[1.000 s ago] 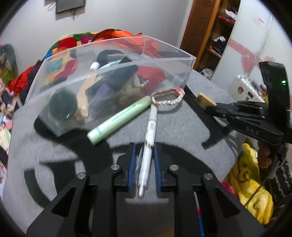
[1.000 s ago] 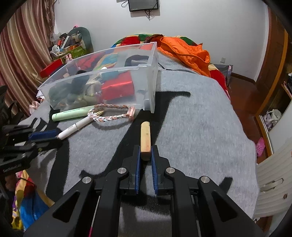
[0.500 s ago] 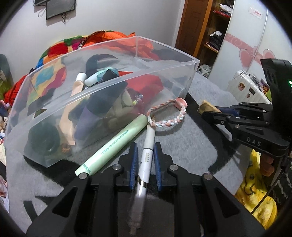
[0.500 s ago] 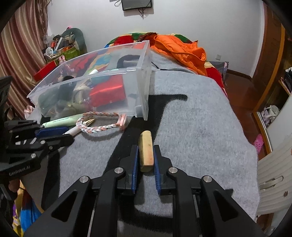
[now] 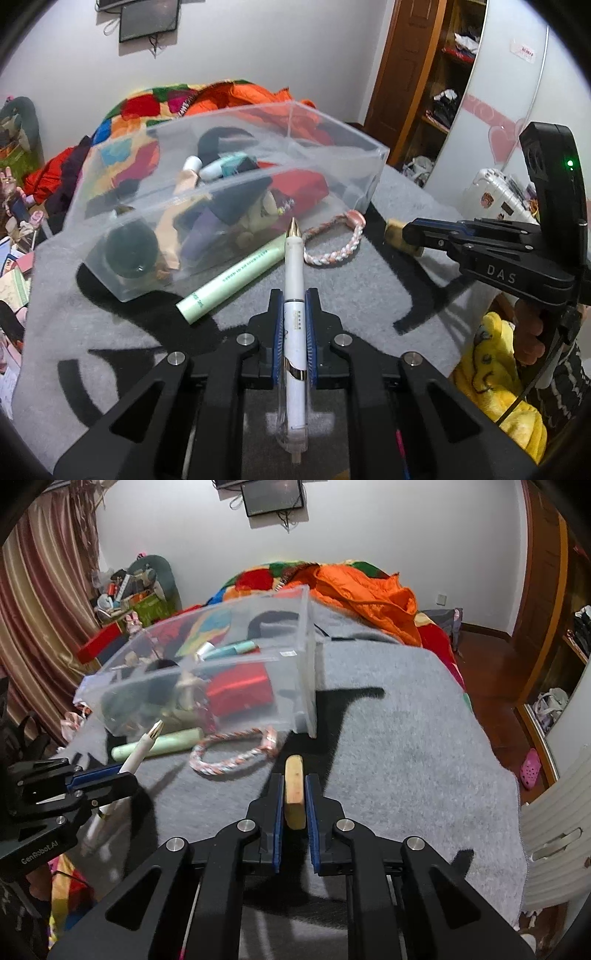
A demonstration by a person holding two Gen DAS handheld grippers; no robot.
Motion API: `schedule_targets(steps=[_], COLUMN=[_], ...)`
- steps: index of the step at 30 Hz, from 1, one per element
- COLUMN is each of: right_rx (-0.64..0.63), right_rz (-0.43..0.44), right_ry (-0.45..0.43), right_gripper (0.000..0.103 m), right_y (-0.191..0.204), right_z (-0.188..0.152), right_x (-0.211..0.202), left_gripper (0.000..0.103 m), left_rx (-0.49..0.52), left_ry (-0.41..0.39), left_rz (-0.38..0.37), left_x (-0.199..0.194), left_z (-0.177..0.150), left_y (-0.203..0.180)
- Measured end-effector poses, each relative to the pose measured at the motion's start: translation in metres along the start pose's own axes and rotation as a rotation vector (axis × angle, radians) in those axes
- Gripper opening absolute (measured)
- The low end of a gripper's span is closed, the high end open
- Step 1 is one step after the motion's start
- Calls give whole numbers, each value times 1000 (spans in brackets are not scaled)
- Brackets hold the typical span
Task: Organize objects
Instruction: 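Carry the white pen and wooden block over the box and lower them inside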
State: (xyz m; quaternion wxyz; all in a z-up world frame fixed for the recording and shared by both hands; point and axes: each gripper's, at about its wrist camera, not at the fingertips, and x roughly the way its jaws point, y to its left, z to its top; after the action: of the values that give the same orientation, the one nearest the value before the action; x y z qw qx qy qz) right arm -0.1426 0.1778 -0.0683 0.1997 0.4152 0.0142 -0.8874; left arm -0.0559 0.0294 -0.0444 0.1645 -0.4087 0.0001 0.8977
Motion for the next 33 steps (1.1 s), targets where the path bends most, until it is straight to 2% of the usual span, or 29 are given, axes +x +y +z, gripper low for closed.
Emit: schedule_targets(steps=[8, 15, 20, 27, 28, 31, 33], right_rx=[-44, -49, -50, -64, -63, -69, -62], right_rz=[21, 24, -9, -52, -52, -77, -93], right_ry=[-78, -64, -21, 41, 40, 26, 7], right_gripper=[10, 10, 23, 25, 28, 46, 48], right_y=[21, 16, 8, 4, 3, 1, -3], right_z=[14, 12, 5, -4, -5, -7, -7], right_x=[-22, -24, -12, 12, 13, 11, 8], left_gripper=[10, 10, 10, 10, 10, 10, 10], left_rx=[-28, -56, -96, -110, -108, -102, -102], left_ry=[-81, -153, -195, -251, -263, -288, -299], left_rz=[5, 24, 29, 42, 46, 64, 70], left_x=[-26, -48, -58, -72, -75, -80, -81], left_z=[12, 24, 37, 60, 64, 76, 85], left_y=[4, 12, 24, 31, 31, 33, 36])
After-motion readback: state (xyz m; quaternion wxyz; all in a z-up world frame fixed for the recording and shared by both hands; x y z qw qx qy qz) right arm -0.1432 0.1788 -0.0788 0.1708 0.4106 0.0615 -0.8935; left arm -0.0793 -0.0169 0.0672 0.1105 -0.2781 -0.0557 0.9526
